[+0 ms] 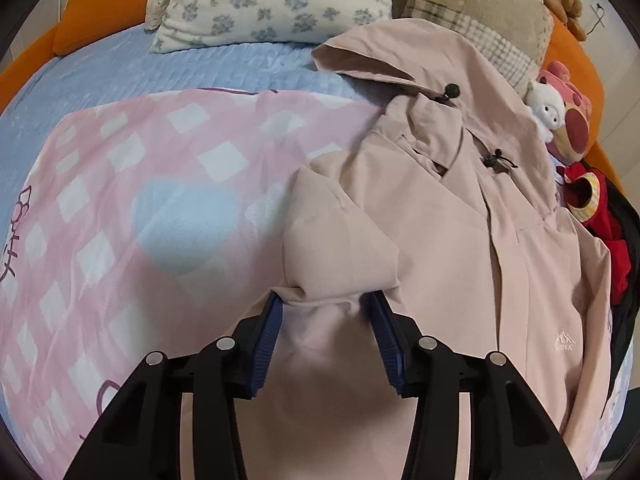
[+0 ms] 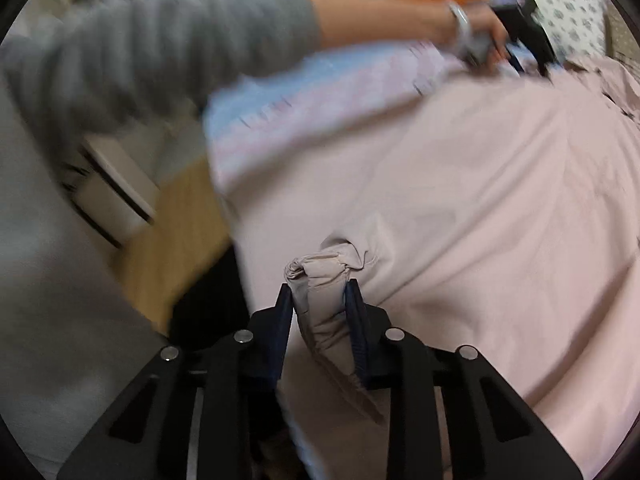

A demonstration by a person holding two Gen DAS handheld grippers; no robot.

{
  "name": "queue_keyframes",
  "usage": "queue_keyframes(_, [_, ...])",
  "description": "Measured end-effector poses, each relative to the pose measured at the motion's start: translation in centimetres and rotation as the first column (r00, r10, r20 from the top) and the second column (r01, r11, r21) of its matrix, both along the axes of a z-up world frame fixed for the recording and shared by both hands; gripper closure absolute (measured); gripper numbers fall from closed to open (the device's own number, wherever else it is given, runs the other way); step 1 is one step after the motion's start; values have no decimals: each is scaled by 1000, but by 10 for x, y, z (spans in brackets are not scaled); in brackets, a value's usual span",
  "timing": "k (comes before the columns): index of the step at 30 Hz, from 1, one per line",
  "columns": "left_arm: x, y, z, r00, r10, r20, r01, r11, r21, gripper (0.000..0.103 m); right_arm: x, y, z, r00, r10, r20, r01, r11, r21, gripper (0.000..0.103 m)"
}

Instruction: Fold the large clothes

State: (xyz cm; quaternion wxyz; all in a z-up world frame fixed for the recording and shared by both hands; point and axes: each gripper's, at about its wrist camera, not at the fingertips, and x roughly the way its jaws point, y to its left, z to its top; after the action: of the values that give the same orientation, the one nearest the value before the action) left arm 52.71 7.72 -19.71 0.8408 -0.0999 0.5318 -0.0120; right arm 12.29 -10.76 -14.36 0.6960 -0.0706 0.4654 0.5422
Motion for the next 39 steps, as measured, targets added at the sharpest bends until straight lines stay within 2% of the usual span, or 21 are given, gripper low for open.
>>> queue_keyframes(2, [3, 2, 2, 1000, 5, 8, -6, 1000, 24, 54, -6, -1, 6, 1000, 14, -8, -14, 999, 34, 76])
queue_keyframes(5, [7, 6, -3, 1000, 19, -7, -19, 999, 38, 53, -3, 6, -22, 1000, 0, -15, -1, 998, -63, 76])
queue_keyframes(8, [-1, 9, 2, 1000, 6, 10, -7, 1000, 22, 53, -8, 1, -36, 1000, -1, -18, -1, 991, -131, 60])
queue_keyframes(10, [-13, 16, 13, 999, -18, 37, 18, 1000, 4, 53, -13, 1, -28, 1000, 13, 8, -12, 992, -125, 47])
queue_keyframes(13, [-39, 31, 33, 997, -37, 69, 36, 999, 6, 51, -13, -12, -7, 1000, 14, 18, -12, 997, -81, 40])
queue_keyframes(15, [-62, 44, 46, 995, -44, 85, 44, 999, 1, 48, -7, -23, 9, 999, -28, 37, 30, 998, -46, 37])
queue_keyframes(17, [-89, 62, 57, 994, -43, 100, 44, 999, 1, 40, -4, -21, 26, 995, -60, 80, 62, 998, -21, 31])
queue_keyframes(19, [-122, 85, 65, 994, -30, 103, 32, 999, -14, 38, -4, -4, 39, 986, -87, 141, 86, 996, 10, 25])
queue_keyframes(21, [-151, 108, 67, 996, -5, 93, 9, 999, -39, 35, -8, 28, 39, 978, -105, 178, 102, 994, 25, 25])
queue_keyframes(24, [-190, 138, 62, 997, 37, 67, -34, 998, -49, 33, -12, 87, 20, 972, -127, 200, 123, 992, 33, 25])
queue_keyframes(28, [-226, 175, 48, 995, 92, 42, -90, 995, -48, 33, -26, 160, -13, 987, -114, 114, 110, 993, 40, 27])
queue_keyframes(31, [-243, 195, 37, 992, 121, 28, -119, 991, -65, 33, -45, 196, -35, 984, -136, 113, 137, 991, 1, 27])
queue_keyframes(33, [-253, 205, 29, 991, 134, 18, -132, 988, -75, 33, -61, 217, -51, 971, -144, 191, 157, 986, -52, 27])
queue_keyframes(35, [-259, 210, 24, 991, 136, 17, -135, 987, -85, 33, -78, 229, -65, 944, -123, 307, 162, 981, -106, 27])
queue_keyframes(39, [-264, 213, 13, 990, 141, 19, -138, 984, -108, 33, -90, 239, -89, 893, -84, 443, 191, 961, -203, 33])
